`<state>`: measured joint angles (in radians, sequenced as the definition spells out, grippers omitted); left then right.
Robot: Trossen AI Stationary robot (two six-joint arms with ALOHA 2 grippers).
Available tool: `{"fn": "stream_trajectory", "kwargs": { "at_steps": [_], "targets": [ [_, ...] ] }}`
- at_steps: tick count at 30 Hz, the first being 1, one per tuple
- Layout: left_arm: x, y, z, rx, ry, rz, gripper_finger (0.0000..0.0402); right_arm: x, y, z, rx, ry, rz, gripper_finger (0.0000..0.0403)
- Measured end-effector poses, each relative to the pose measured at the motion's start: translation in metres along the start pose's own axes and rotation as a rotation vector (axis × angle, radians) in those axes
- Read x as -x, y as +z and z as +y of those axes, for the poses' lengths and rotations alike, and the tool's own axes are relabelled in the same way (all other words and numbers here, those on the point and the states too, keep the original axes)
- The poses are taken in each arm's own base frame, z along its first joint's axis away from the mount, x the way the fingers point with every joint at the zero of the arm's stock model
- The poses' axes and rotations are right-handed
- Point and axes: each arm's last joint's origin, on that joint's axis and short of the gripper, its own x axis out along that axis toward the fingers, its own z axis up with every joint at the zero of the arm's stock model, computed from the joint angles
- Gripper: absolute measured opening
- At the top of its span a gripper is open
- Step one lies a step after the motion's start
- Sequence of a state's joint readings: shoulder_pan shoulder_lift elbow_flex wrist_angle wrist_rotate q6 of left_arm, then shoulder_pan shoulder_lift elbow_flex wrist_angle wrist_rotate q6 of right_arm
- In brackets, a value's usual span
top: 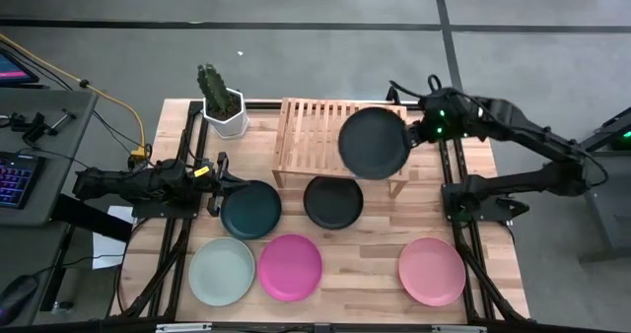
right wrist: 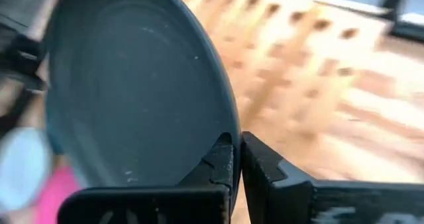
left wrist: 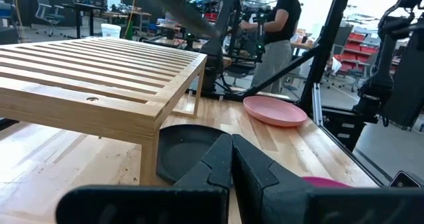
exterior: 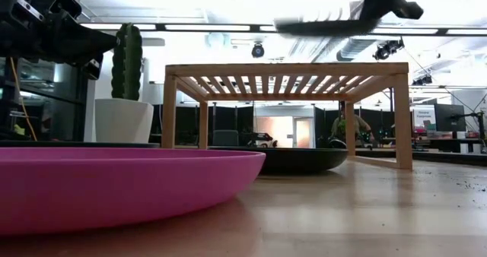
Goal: Place and stack plates onto a shelf
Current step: Put the bottom black plate on the shelf
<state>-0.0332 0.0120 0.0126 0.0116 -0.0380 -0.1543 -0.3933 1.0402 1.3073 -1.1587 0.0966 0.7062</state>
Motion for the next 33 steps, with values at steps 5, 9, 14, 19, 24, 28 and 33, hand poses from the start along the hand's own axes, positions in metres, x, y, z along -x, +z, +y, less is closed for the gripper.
{"fn": "stream_trajectory", "kwargs": {
  "at_steps": [5,9,14,19,24,28,33],
  "targets": [
    [0.0,0.0,0.0,0.0,0.0,0.0,0.0,-0.008,0.012,-0.01,0.055,-0.054,0.108,0.0],
    [0.0,0.0,0.0,0.0,0.0,0.0,0.0,-0.018,0.022,-0.019,0.05,-0.068,0.147,0.0],
    [0.0,0.0,0.0,0.0,0.0,0.0,0.0,-0.029,0.032,-0.03,0.039,-0.118,0.167,0.0],
    [0.0,0.0,0.0,0.0,0.0,0.0,0.0,-0.037,0.037,-0.034,0.059,-0.133,0.191,0.0],
    [0.0,0.0,0.0,0.0,0.0,0.0,0.0,-0.041,0.038,-0.034,0.1,-0.152,0.195,0.0],
    [0.0,0.0,0.0,0.0,0.0,0.0,0.0,-0.041,0.039,-0.034,0.109,-0.151,0.193,0.0004],
    [0.0,0.0,0.0,0.0,0.0,0.0,0.0,-0.041,0.039,-0.034,0.12,-0.152,0.193,0.0034]
  ]
}}
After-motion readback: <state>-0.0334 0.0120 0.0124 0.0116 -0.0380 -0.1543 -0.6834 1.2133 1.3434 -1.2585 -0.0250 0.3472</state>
